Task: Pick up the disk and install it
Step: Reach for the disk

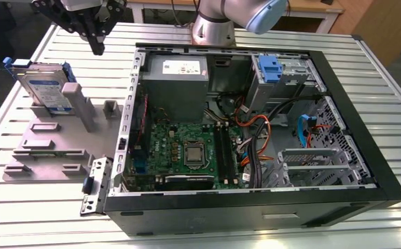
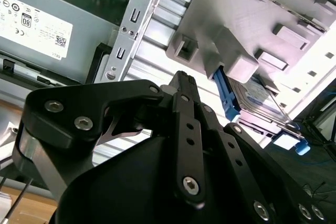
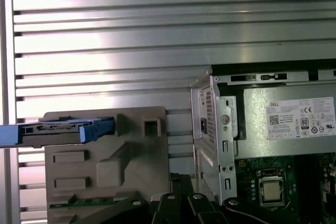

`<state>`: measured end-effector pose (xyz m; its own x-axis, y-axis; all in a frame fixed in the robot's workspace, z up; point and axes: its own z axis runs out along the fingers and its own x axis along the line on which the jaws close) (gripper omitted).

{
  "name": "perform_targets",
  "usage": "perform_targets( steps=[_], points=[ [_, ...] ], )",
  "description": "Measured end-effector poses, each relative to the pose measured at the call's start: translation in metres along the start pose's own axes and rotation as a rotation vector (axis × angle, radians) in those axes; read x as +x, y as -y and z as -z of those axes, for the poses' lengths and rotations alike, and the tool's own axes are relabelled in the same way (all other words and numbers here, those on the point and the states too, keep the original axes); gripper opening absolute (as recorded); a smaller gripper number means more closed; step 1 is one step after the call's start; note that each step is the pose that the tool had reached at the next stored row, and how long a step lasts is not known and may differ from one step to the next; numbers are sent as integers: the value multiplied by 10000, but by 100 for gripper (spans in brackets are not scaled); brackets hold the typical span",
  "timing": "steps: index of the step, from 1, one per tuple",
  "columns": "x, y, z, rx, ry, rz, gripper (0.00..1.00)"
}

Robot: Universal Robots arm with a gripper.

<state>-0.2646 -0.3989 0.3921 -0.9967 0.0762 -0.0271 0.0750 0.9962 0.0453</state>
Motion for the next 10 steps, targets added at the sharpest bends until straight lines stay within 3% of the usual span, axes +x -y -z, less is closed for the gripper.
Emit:
perform_targets(
  steps=[10],
  points=[
    [117, 9, 4, 1, -1, 0, 11]
  ],
)
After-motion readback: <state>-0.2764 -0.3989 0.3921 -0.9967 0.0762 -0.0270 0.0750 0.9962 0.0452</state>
